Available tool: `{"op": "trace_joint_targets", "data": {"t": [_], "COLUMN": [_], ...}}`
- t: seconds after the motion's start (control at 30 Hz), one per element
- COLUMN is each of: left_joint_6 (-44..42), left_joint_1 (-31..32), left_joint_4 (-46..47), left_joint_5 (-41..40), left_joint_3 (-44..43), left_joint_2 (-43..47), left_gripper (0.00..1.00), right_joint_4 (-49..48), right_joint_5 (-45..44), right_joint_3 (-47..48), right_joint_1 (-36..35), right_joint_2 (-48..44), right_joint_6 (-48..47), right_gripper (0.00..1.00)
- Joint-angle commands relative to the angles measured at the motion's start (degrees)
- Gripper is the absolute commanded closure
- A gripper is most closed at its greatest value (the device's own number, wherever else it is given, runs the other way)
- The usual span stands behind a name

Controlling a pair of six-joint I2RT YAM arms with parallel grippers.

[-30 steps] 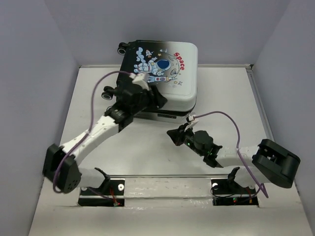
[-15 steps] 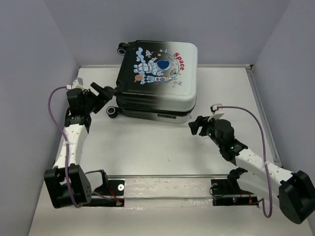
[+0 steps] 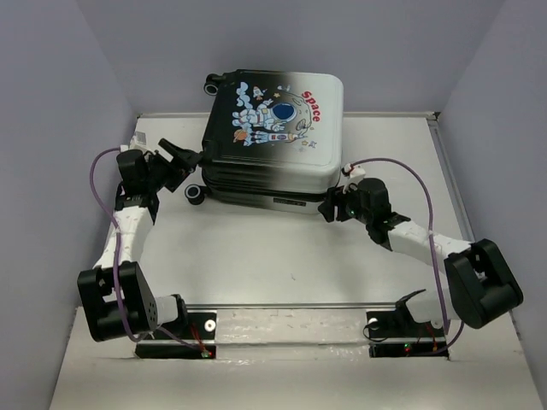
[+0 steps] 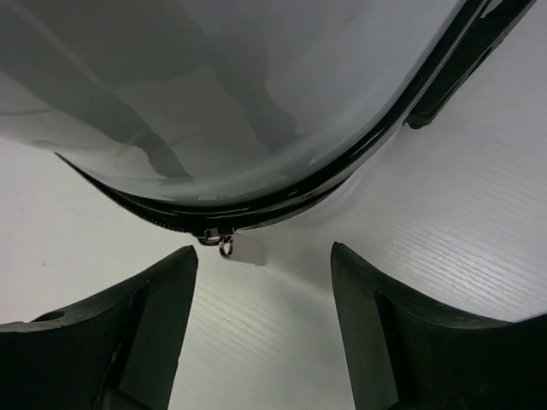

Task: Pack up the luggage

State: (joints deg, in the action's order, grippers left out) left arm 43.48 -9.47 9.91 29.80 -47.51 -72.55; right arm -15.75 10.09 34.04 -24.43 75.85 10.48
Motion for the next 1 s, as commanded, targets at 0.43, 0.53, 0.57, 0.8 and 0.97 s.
{"op": "trace_joint_targets", "data": {"t": [0.43,0.53,0.57,0.8,0.97], "left_joint_6": [8.4,9.9,10.4,12.8,11.9], "left_joint_1": [0.0,0.0,0.0,0.2,2.4], "left_joint_4": [8.9,10.8,11.4,16.4,19.7], "left_joint_5": [0.6,-0.6,-1.0,-3.8,-5.9], "left_joint_3": [-3.8,-4.2,-4.2,-4.1,-0.9], "left_joint_2": [-9.0,-10.2,-10.7,-13.0,-9.9], "left_gripper": [0.15,0.21,0.25,0.94,0.94], "right_joint_4": [-27.0,-29.9,-30.1,-27.1,-19.2], "right_joint_5": [4.7,5.6,5.3,-0.7,-14.9], "right_joint_3": [-2.2,-4.6,-5.2,-9.1,-5.2], "right_joint_1": [0.8,0.8,0.1,-5.9,-17.4], "right_joint_2": [5.1,3.1,1.7,-4.5,-3.0], "right_joint_6": [4.5,5.8,5.9,5.1,2.4], "right_gripper": [0.88,0.93,0.93,0.93,0.93]}}
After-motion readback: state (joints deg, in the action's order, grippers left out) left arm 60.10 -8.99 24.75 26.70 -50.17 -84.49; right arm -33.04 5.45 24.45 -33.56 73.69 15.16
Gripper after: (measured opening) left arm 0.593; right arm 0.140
